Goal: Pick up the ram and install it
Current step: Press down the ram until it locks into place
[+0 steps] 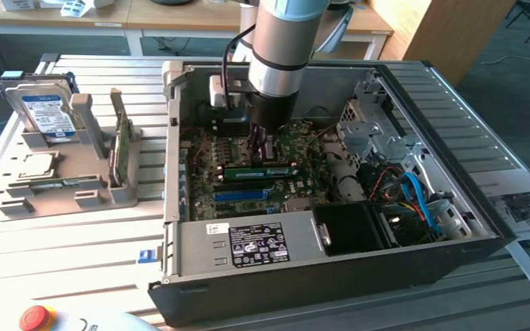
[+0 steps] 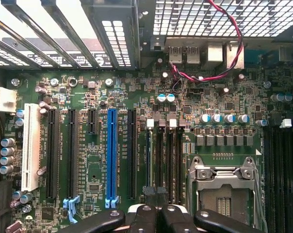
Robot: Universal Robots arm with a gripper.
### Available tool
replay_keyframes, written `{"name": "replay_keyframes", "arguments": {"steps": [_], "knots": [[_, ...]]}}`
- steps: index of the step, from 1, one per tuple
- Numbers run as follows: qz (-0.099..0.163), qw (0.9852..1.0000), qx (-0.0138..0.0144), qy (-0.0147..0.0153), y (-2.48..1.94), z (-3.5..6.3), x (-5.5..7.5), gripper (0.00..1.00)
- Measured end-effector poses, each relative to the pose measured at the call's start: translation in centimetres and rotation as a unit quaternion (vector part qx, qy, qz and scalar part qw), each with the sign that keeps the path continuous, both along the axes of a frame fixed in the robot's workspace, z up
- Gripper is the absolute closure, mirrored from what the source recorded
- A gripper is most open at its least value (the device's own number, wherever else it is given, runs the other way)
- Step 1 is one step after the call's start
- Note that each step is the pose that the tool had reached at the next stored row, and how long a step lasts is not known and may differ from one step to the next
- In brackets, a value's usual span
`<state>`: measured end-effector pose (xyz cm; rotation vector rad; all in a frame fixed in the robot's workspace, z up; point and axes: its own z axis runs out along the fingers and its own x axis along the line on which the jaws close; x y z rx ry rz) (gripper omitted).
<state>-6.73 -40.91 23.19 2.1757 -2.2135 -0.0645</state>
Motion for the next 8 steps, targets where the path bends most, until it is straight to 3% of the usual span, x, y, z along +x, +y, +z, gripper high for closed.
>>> {"name": "replay_keyframes", "arguments": {"steps": [8], "knots": [[0.0, 1.0, 0.0, 0.0, 0.0, -0.1, -0.01, 0.89]]}}
